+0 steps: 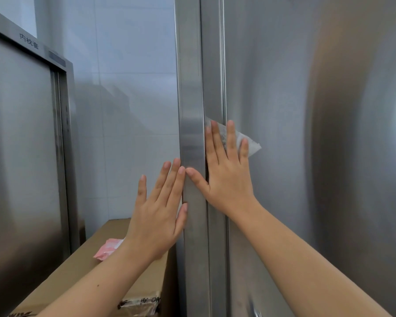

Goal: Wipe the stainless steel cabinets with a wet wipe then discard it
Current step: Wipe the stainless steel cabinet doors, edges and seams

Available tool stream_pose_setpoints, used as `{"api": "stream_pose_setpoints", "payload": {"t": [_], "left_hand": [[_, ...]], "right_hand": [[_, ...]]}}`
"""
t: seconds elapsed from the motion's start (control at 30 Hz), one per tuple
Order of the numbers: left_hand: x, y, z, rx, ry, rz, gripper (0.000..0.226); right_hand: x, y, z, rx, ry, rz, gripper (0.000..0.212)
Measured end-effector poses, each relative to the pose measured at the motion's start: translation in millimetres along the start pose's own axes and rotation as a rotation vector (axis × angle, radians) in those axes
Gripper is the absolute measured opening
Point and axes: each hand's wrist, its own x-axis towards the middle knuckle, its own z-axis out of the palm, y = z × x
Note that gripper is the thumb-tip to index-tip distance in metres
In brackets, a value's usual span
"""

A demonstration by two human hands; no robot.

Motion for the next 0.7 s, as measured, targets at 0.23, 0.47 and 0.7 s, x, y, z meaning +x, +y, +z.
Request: {"api": "stream_pose_setpoints", "payload": {"t": [0.23,0.47,0.7], "left_hand": [[-1.4,8.2,1.1,-0.048,0.022,-0.052,0.061],[-0.5,6.1,-3.8,-0.022,0.002,-0.035,0.06],[-2.6,10.4,-2.5,-0.056,-0.003,-0.069,0.059]], "right_hand": [[-30.8,-9.8,9.1,-0.005,-0.051,0.076,0.076],[-13.8,-6.3,3.7,-0.059,-0.091,0.066,0.082],[-50.7,-14.5,14.7,0.034,-0.08,0.083,0.078]]}}
